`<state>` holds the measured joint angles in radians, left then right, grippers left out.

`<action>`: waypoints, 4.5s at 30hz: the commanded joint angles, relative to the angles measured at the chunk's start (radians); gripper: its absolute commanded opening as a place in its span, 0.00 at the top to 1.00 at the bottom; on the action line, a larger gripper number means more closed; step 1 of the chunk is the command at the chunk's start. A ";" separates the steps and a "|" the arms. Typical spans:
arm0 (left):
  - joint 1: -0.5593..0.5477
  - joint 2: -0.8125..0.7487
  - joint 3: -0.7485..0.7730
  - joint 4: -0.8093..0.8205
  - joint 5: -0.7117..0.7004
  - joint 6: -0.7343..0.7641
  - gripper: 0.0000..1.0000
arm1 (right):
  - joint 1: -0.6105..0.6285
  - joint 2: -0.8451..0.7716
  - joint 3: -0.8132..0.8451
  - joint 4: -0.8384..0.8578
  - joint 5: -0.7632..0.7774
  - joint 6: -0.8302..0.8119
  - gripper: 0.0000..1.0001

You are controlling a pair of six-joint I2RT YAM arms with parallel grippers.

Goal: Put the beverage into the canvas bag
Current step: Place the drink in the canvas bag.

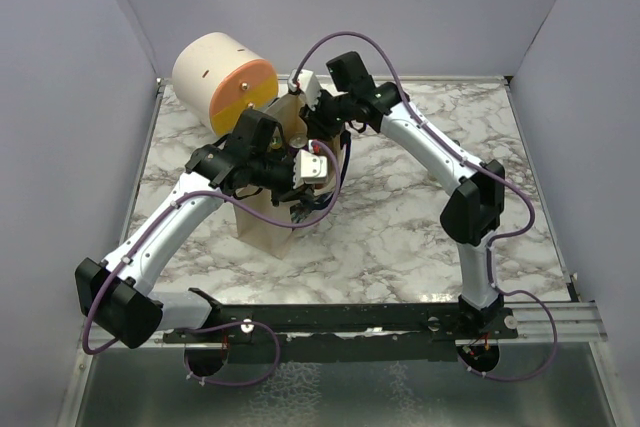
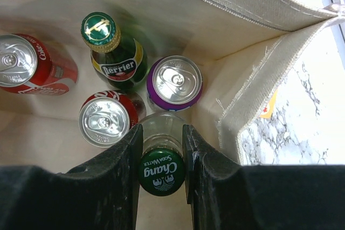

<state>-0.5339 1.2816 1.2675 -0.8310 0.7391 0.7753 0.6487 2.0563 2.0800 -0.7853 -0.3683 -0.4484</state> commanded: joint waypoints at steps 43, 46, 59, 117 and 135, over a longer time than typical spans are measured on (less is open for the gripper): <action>0.078 -0.116 -0.134 0.015 0.065 -0.014 0.44 | 0.037 -0.048 -0.073 0.018 0.033 -0.044 0.99; 0.080 -0.115 -0.134 0.019 0.075 -0.012 0.43 | 0.039 -0.041 -0.078 0.022 0.044 -0.052 0.99; 0.081 -0.106 -0.129 0.020 0.100 -0.004 0.53 | 0.035 0.004 -0.109 0.040 0.126 -0.114 0.99; 0.178 -0.140 -0.126 -0.048 0.220 0.073 1.00 | -0.048 0.196 0.140 -0.170 -0.019 -0.195 0.60; 0.178 -0.125 -0.138 -0.026 0.229 0.075 1.00 | -0.048 0.165 0.154 -0.170 -0.087 -0.132 0.27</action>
<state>-0.3588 1.1576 1.1473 -0.8459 0.9085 0.8295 0.6209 2.2307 2.1948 -0.9504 -0.4461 -0.6018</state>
